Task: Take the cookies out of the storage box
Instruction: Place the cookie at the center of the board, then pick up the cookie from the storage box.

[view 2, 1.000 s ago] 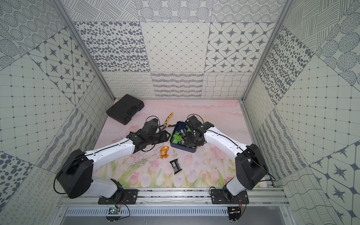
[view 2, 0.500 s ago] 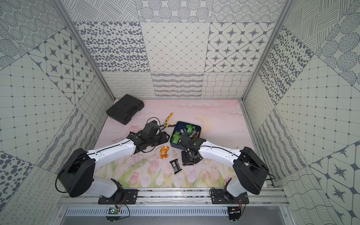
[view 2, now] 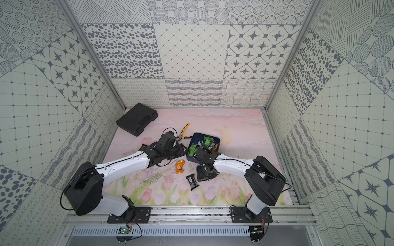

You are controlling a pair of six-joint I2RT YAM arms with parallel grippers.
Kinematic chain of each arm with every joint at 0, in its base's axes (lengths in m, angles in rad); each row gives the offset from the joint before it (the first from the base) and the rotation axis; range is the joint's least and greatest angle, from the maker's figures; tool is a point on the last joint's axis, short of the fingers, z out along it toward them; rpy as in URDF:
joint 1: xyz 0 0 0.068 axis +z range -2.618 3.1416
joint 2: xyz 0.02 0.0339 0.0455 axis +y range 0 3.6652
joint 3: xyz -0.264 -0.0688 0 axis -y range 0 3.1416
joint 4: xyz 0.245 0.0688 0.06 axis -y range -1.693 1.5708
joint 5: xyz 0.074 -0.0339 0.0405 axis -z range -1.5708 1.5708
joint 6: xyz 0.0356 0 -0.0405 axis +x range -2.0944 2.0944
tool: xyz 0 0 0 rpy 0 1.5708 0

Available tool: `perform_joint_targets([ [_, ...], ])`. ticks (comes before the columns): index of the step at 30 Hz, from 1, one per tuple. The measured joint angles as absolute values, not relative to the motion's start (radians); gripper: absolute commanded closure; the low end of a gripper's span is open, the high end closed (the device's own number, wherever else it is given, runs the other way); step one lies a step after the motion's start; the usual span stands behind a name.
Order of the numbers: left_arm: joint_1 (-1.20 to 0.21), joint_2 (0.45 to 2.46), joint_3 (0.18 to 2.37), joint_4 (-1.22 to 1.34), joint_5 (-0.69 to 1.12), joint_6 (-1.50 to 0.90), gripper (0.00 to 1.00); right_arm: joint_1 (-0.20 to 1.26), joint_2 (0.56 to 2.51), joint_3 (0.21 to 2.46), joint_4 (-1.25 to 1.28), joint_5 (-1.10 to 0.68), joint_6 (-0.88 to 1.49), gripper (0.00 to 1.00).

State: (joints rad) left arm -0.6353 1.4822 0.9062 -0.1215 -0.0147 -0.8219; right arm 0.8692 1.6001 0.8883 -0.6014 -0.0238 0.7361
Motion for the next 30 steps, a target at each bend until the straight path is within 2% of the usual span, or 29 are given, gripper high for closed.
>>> perform_joint_targets([
  [7, -0.670, 1.517, 0.984, -0.162, -0.022, -0.802, 0.40, 0.831, 1.478, 0.889, -0.632, -0.006, 0.737, 0.36],
  [11, -0.693, 1.568, 1.068, -0.204, -0.025, -0.796, 0.39, 0.732, 1.342, 0.890, -0.644, -0.002, 0.718, 0.36],
  [16, -0.729, 1.671, 1.206, -0.271, -0.030, -0.798, 0.32, 0.575, 1.212, 0.890, -0.649, 0.002, 0.680, 0.35],
  [21, -0.766, 1.776, 1.346, -0.349, -0.057, -0.804, 0.30, 0.499, 1.196, 0.888, -0.668, 0.001, 0.654, 0.35],
  [30, -0.790, 2.009, 1.655, -0.560, -0.130, -0.821, 0.24, 0.487, 1.198, 0.881, -0.685, -0.003, 0.651, 0.35],
])
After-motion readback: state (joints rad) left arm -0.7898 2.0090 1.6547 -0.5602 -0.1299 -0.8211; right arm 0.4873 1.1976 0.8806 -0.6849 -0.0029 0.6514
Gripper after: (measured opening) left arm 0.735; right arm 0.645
